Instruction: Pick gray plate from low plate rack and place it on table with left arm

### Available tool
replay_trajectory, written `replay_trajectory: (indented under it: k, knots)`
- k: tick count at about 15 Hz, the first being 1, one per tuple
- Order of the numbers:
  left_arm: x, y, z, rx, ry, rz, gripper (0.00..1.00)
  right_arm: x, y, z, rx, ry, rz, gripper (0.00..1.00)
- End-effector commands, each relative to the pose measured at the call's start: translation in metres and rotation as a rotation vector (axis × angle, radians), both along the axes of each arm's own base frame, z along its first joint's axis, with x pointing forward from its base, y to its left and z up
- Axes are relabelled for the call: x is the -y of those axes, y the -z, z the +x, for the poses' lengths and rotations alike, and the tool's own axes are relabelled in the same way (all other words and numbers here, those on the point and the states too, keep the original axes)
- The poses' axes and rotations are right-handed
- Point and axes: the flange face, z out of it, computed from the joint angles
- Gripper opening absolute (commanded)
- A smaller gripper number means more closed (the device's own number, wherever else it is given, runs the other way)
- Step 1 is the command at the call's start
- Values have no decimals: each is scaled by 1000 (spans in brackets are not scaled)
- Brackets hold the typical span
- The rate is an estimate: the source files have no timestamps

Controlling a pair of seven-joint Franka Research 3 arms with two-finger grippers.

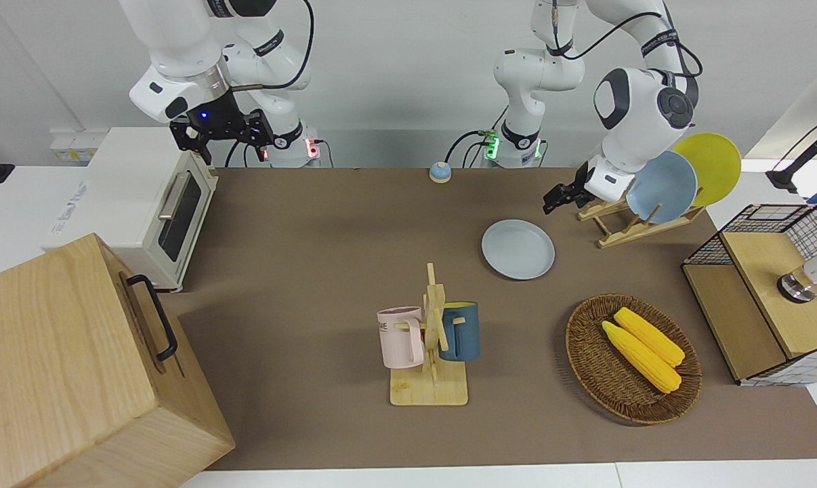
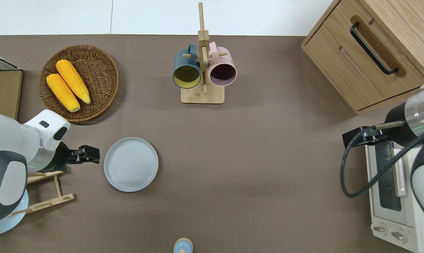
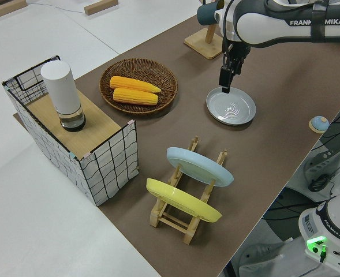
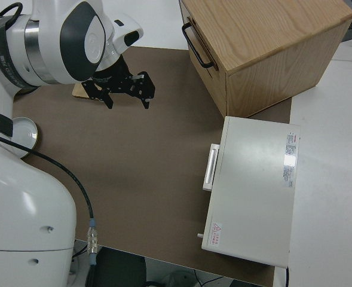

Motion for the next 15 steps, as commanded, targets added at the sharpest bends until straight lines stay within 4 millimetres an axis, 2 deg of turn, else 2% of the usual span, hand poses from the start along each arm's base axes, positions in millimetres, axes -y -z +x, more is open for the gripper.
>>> replay_trajectory:
  k: [1,5,8,10,15]
  knots:
    - [-6,-53,9,61,35,73,995,2,-4,-2,1,14,-7,983]
    - [-14,-106,18,146,151,73,995,2,-4,-2,0,14,-7,983]
    - [-17,-123,21,183,149,71,995,3,-4,-2,0,16,-7,983]
    - [-19,-131,23,201,141,68,995,2,-4,-2,0,14,-7,983]
    - [-15,-129,27,217,143,66,995,2,-3,-2,-2,14,-8,983]
